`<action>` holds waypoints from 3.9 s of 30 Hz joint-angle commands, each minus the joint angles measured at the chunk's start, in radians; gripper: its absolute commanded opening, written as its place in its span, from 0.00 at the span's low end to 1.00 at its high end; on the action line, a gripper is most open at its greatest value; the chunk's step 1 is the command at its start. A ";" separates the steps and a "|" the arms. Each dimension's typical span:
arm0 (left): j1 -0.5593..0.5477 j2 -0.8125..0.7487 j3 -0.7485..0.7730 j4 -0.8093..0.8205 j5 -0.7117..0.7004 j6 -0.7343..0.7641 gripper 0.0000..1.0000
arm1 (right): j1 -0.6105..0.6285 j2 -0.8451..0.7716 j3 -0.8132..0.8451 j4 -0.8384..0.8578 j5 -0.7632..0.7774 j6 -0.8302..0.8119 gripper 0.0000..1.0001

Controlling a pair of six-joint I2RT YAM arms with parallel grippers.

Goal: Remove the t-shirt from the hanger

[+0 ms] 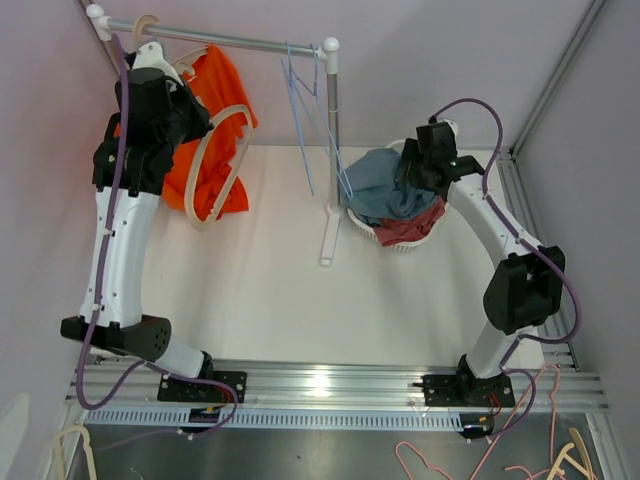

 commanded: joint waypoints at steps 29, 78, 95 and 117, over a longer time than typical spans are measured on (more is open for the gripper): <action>0.006 0.248 0.090 0.423 0.313 0.090 0.00 | 0.026 -0.320 -0.021 0.071 0.046 -0.045 0.80; -0.108 0.474 0.426 0.405 0.211 0.190 0.00 | 0.038 -0.355 -0.037 0.096 0.000 -0.044 0.80; -0.108 0.511 0.420 0.368 0.407 0.226 0.01 | 0.060 -0.392 -0.072 0.103 0.005 -0.033 0.80; 0.079 0.057 -0.032 0.492 0.526 0.119 1.00 | 0.067 -0.360 -0.047 0.114 -0.059 -0.051 0.81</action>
